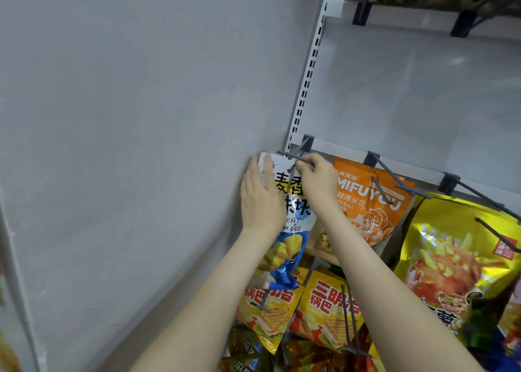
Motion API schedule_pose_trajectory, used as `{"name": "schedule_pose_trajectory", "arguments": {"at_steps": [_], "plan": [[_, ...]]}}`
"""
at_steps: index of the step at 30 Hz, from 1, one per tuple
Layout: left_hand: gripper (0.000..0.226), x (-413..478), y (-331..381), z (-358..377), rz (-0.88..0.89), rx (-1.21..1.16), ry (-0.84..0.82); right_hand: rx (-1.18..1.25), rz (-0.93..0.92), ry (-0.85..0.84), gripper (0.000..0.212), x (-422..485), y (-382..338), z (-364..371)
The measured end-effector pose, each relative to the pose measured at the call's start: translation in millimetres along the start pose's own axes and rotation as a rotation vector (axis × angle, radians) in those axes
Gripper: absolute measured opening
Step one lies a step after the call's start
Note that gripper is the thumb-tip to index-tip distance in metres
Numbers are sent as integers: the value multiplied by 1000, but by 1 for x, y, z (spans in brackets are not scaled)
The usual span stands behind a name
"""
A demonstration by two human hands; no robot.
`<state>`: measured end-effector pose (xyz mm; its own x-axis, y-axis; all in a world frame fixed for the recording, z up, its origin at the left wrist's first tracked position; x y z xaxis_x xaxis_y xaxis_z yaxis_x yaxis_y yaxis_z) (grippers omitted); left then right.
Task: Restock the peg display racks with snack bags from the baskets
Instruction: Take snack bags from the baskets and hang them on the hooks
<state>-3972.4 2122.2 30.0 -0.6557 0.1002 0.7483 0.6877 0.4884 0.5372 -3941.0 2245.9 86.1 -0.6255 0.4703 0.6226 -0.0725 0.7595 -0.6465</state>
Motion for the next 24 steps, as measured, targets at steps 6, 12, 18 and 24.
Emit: {"name": "schedule_pose_trajectory", "arguments": {"at_steps": [6, 12, 18, 24], "plan": [[75, -12, -17, 69, 175, 325, -393, -432, -126, 230, 19, 13, 15, 3], [75, 4, -29, 101, 201, 374, -449, -1051, -436, 117, 73, 2, 47, 35], [75, 6, -37, 121, 186, 333, -495, -1095, -404, 23, 67, -7, 80, 47], [67, -36, -19, 98, 92, 118, -464, -650, -411, -55, 57, -74, 69, 35]]}}
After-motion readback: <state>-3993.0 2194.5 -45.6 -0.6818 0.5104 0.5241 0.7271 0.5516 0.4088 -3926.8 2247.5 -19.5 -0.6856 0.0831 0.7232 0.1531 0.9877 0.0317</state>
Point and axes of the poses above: each hand's wrist, its own x-axis towards the middle knuckle, its own z-axis out of the palm, y = z × x, the point moved 8 cm from there along x, towards the middle knuckle, and after that the axes turned 2 degrees about -x, right-handed, at the moved point
